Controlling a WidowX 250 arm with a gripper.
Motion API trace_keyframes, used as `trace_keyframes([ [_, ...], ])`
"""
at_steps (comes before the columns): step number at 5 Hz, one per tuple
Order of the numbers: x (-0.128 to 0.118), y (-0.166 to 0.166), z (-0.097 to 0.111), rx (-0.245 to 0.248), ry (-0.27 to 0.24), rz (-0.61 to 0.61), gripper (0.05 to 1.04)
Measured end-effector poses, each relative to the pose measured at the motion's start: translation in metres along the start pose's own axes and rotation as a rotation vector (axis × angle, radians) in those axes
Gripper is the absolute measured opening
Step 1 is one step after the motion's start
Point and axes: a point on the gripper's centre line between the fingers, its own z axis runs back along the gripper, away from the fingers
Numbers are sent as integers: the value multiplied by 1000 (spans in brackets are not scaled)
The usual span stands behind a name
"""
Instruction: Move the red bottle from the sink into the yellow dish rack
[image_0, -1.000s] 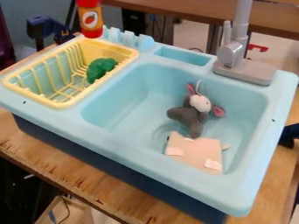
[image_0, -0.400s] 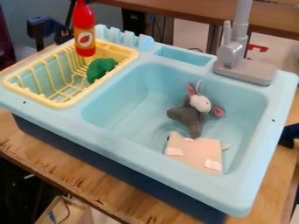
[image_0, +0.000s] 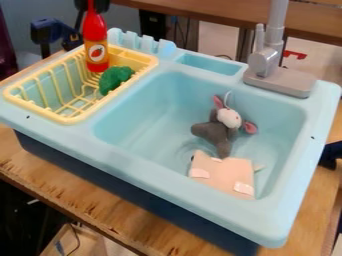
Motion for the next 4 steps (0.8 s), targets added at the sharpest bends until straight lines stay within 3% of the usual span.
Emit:
trace_keyframes([
  [3,10,3,-16,-52,26,-18,333],
  [4,10,11,-19,-82,33,-4,377],
])
